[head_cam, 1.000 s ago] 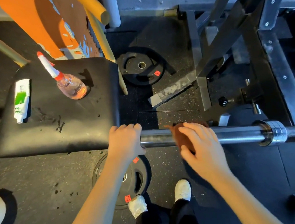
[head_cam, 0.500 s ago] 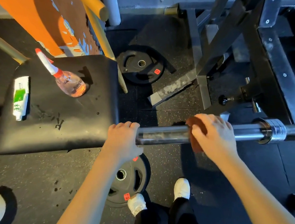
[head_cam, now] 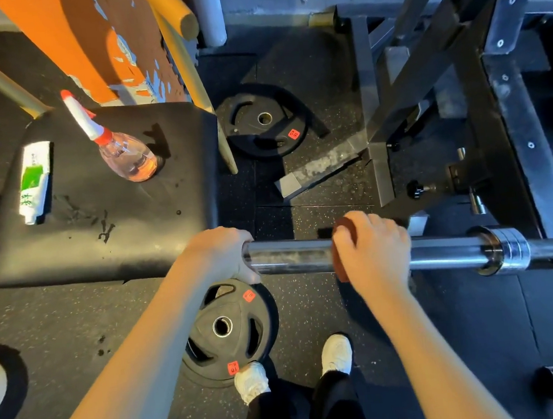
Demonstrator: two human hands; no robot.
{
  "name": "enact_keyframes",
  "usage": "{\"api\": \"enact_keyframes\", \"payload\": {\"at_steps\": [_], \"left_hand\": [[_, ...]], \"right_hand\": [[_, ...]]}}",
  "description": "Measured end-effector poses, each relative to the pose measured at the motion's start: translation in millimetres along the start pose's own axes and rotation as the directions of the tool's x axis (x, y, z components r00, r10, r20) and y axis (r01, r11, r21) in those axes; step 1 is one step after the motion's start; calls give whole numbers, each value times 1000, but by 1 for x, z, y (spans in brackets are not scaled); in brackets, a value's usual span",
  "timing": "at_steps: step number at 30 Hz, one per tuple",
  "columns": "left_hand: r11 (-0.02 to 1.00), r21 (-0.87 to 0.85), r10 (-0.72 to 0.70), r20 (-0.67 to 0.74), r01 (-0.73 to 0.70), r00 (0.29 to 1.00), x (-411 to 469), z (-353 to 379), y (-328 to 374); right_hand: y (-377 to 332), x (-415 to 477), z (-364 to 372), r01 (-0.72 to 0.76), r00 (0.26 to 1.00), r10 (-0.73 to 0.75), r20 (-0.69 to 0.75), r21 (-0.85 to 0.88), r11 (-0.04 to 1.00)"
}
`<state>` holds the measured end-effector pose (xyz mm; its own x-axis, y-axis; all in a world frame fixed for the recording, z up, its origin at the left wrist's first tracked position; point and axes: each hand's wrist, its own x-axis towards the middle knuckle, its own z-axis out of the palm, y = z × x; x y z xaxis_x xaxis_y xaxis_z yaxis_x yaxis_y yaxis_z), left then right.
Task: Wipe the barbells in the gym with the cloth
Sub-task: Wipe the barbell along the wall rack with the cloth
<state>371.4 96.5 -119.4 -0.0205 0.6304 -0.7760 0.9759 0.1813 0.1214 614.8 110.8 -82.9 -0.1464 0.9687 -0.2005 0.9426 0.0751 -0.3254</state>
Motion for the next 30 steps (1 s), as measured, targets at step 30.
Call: {"api": "enact_keyframes", "payload": {"at_steps": [30], "left_hand": [[963, -105, 146, -573, -249, 807, -62, 26, 11]], "right_hand": [[-4, -41, 5, 399, 917, -399, -13, 2, 917]]}}
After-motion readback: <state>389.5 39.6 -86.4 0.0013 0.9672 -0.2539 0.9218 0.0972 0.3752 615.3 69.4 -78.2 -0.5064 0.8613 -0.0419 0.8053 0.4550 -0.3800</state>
